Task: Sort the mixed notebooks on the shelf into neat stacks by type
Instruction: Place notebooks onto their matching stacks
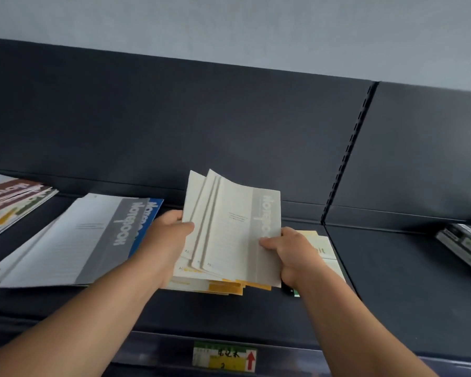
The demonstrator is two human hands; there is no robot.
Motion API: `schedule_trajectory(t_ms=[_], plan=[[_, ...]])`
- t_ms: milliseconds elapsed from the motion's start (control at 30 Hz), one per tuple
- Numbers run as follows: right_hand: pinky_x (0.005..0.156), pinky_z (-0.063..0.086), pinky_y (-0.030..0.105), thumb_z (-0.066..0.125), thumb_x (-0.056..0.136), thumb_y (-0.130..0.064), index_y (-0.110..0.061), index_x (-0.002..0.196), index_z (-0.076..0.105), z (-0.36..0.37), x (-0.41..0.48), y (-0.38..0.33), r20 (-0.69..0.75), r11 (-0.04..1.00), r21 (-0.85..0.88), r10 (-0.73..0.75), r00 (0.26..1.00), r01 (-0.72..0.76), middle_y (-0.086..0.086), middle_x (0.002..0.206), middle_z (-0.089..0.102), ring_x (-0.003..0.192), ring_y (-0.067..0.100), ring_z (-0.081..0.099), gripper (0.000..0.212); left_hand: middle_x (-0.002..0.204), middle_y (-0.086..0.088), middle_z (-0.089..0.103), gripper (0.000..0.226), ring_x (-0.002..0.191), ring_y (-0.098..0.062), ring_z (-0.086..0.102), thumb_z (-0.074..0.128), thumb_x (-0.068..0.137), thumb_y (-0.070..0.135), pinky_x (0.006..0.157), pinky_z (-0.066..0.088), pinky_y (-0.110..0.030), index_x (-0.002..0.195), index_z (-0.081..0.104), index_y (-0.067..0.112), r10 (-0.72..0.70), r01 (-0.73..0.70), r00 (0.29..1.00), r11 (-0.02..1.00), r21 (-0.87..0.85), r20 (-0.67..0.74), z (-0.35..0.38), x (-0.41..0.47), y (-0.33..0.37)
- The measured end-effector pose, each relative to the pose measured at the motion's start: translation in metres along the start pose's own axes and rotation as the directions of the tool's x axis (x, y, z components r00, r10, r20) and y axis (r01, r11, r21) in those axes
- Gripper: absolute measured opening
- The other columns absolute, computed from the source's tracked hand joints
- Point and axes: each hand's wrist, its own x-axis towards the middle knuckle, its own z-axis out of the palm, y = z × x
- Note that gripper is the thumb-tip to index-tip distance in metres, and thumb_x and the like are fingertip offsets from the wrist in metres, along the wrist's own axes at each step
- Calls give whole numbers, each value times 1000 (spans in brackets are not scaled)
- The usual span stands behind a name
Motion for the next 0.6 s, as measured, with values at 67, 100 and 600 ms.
schedule_trajectory(t_ms=[67, 100, 600], plan=[[84, 55, 50, 67, 84, 2, -9, 100, 61, 5, 4, 1, -16, 999, -36, -11, 1000, 10, 13, 103, 70, 94, 34, 66, 20, 95, -4, 73, 16, 87, -28, 70, 55, 94, 10, 78, 57, -52, 101, 64, 20, 23, -22, 999, 998, 59, -26, -6, 6, -2], [83, 56, 49, 67, 85, 1, -9, 102, 60, 8, 5, 0, -21, 999, -48, -15, 1000, 14, 13, 103, 70, 94, 34, 66, 21, 96, -4, 72, 15, 87, -26, 69, 56, 93, 8, 76, 57, -48, 101, 64, 18, 35, -32, 998, 997, 70, -42, -9, 10, -2], [78, 46, 27, 54, 91, -11, -17, 135, 37, 64, 10, 14, 121, 751, -633, -145, 982, 189, 2, 123, 54, 104, 21, 55, 48, 161, -4, 14, 84, 142, -26, 30, 49, 95, 45, 103, 36, -37, 154, -4, 17, -51, -39, 994, 661, 749, 96, -20, 41, -24]])
